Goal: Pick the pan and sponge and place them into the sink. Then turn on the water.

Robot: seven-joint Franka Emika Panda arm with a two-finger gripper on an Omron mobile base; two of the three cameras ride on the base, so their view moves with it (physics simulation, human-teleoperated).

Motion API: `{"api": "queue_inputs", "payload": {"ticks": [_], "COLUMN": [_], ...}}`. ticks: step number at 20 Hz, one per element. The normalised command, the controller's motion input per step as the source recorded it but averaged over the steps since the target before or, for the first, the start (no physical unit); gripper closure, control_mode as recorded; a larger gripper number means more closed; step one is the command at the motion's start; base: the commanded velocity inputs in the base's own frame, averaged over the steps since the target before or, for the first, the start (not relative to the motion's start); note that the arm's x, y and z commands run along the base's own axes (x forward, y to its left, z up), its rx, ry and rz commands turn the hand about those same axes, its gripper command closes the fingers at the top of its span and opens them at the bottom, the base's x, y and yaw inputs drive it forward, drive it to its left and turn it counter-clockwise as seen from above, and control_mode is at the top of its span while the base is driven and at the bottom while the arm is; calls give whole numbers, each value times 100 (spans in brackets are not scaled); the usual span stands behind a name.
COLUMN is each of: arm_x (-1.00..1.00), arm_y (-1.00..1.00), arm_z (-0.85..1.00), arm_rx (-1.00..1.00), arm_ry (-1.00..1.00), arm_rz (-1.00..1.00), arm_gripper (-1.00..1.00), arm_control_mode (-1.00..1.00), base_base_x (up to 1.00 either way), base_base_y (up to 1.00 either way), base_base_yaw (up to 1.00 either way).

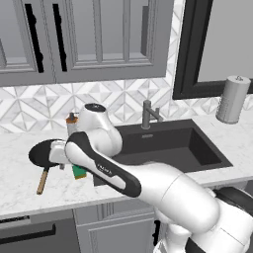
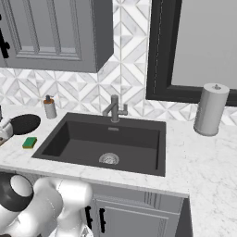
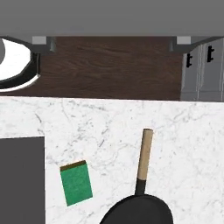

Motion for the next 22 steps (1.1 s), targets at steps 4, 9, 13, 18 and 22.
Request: {"api": "queue_inputs", "payload": {"ticks": [4,9,13,18,22], "arm_x": [14,14,9,14,25], "arm_y": [42,30,10,13,14], "arm_z": [-6,-20,-19,-8,-12], "arm_rx": [-4,-18,-16,-9,-5], "arm_ry": [16,4,0,1,0], "arm_rz": [0,0,-3,-3,-3], "arm_gripper": [-100,-100,-100,-100,-100], "arm_control_mode": [-100,-100,-100,-100,-100], "base_base_x": [0,0,0,0,0], "base_base_y": [0,0,0,0,0], "base_base_yaw": [0,0,0,0,0]}}
